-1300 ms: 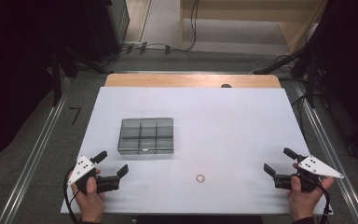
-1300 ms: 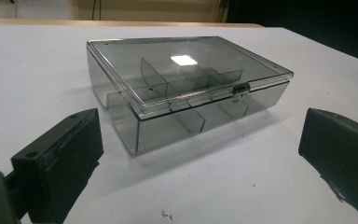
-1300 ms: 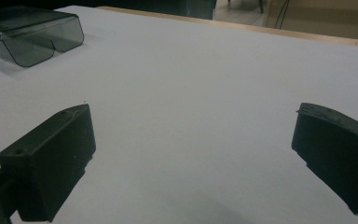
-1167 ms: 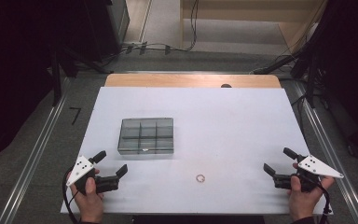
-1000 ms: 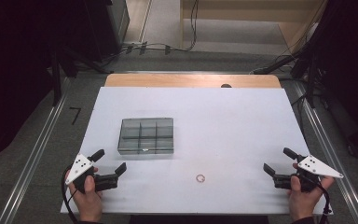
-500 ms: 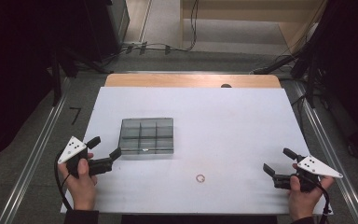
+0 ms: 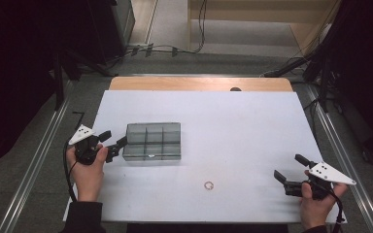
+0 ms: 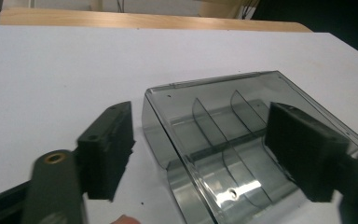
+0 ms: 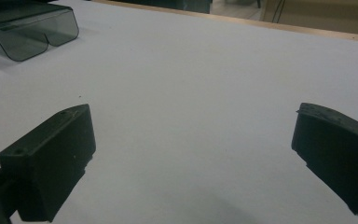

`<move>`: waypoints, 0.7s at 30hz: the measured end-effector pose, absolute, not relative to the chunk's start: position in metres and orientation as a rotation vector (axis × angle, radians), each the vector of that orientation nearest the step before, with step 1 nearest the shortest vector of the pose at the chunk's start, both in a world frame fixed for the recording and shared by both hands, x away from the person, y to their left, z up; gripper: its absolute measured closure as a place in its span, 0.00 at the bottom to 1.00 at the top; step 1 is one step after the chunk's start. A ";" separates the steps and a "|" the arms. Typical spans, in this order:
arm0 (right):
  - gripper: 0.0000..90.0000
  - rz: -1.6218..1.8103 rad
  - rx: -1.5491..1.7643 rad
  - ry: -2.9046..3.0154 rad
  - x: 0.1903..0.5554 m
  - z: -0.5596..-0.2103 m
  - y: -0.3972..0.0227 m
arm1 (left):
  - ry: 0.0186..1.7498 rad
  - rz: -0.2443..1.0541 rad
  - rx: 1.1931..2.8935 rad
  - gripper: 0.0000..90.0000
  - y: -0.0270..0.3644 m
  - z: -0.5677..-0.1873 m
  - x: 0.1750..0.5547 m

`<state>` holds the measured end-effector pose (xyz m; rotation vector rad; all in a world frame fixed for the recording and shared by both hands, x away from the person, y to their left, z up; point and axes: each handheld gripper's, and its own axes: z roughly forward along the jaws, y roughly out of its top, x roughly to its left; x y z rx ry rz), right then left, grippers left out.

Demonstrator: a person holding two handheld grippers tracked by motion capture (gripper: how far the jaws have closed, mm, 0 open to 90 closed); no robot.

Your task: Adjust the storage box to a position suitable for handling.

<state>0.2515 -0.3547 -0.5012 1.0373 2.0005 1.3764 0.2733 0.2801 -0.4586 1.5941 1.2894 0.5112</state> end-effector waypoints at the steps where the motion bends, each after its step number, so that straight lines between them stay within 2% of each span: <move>1: 0.00 1.374 1.038 1.999 0.251 -0.501 -0.355 | 1.297 0.510 1.591 0.32 0.281 -0.459 0.276; 6: 0.00 1.371 1.037 1.998 0.251 -0.501 -0.354 | 1.339 0.510 1.560 0.57 0.285 -0.460 0.285; 9: 0.00 1.361 1.030 2.000 0.252 -0.501 -0.354 | 1.341 0.493 1.567 0.66 0.287 -0.462 0.289; 10: 0.00 1.361 1.030 2.000 0.252 -0.501 -0.354 | 1.344 0.485 1.572 0.66 0.288 -0.464 0.292; 12: 0.00 1.352 1.030 2.000 0.252 -0.502 -0.353 | 1.367 0.470 1.558 0.76 0.292 -0.470 0.299; 20: 0.00 1.338 1.036 2.000 0.251 -0.502 -0.353 | 1.404 0.421 1.562 0.89 0.297 -0.484 0.313; 21: 0.00 1.335 1.034 1.997 0.251 -0.502 -0.353 | 1.421 0.411 1.559 0.93 0.299 -0.487 0.315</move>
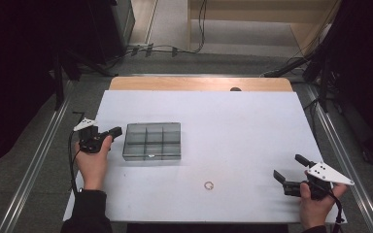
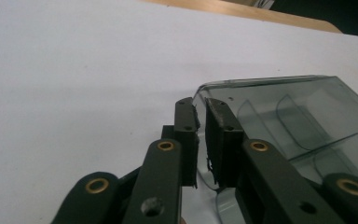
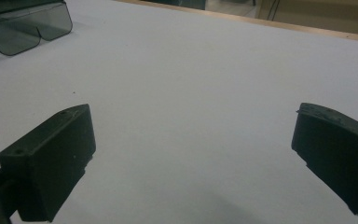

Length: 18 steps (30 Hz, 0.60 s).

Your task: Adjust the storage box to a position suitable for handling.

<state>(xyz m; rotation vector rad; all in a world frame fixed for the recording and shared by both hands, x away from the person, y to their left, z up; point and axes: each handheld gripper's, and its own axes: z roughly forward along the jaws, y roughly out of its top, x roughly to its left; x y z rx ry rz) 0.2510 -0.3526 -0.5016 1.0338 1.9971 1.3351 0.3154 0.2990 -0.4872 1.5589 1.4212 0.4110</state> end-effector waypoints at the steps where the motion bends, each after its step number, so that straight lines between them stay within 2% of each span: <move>1: 0.00 1.335 1.034 1.997 0.251 -0.502 -0.353 | 1.421 0.411 1.559 0.95 0.299 -0.487 0.315; 5: 0.00 1.335 1.034 1.995 0.251 -0.502 -0.352 | 1.432 0.377 1.585 0.99 0.299 -0.494 0.319; 18: 0.00 1.335 1.036 1.996 0.251 -0.502 -0.352 | 1.429 0.335 1.637 0.99 0.287 -0.502 0.321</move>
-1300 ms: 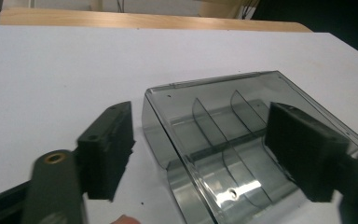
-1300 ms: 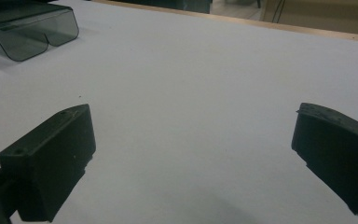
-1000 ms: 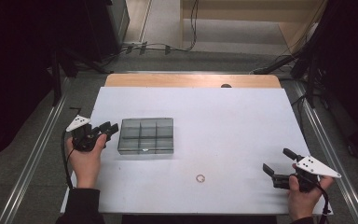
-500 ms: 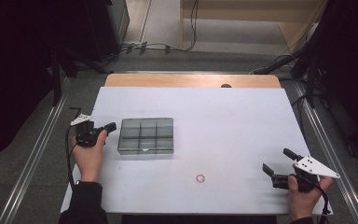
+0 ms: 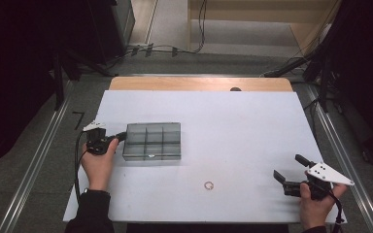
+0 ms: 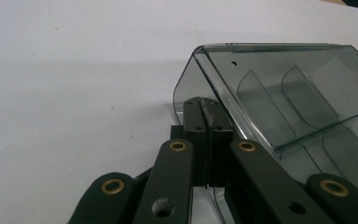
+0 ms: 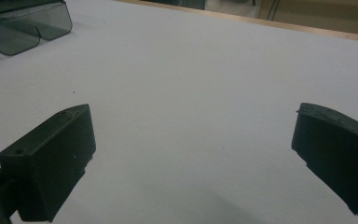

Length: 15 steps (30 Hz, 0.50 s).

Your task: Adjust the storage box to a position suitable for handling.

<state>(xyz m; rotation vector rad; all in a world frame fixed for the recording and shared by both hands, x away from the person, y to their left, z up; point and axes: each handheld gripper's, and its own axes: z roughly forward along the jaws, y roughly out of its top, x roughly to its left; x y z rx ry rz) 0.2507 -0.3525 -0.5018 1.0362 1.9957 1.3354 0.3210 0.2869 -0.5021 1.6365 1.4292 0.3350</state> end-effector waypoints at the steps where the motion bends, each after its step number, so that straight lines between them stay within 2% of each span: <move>1: 0.00 1.334 1.036 1.997 0.251 -0.502 -0.352 | 1.428 0.339 1.634 0.99 0.287 -0.502 0.321; 15: 0.00 1.327 1.033 2.000 0.251 -0.502 -0.352 | 1.399 0.312 1.629 0.99 0.277 -0.504 0.324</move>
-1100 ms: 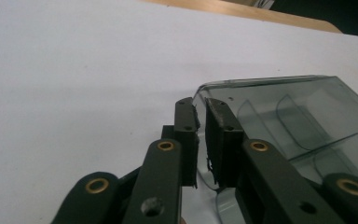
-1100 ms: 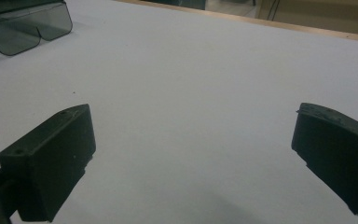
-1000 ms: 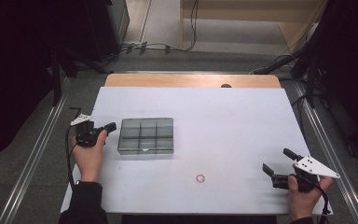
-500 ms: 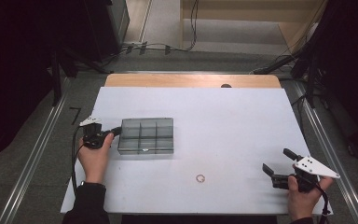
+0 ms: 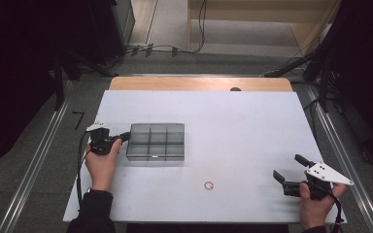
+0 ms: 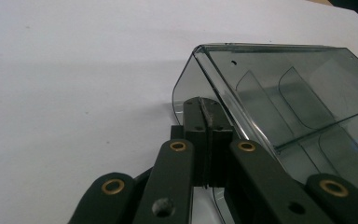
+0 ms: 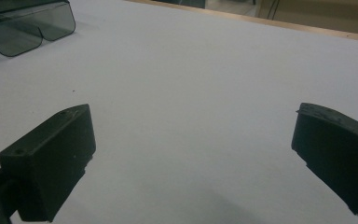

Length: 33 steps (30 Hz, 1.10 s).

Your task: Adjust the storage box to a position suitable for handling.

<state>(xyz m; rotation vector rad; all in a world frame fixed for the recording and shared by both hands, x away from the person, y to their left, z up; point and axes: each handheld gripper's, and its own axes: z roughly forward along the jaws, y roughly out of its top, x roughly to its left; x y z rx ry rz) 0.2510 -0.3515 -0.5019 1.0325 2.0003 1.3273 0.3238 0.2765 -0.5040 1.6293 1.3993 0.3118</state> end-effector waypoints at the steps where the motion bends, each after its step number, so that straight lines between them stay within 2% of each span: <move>1: 0.00 1.327 1.032 2.001 0.251 -0.502 -0.352 | 1.391 0.310 1.632 0.99 0.275 -0.504 0.324; 33: 0.00 1.327 1.028 2.012 0.251 -0.502 -0.351 | 1.254 0.210 1.707 0.99 0.220 -0.502 0.322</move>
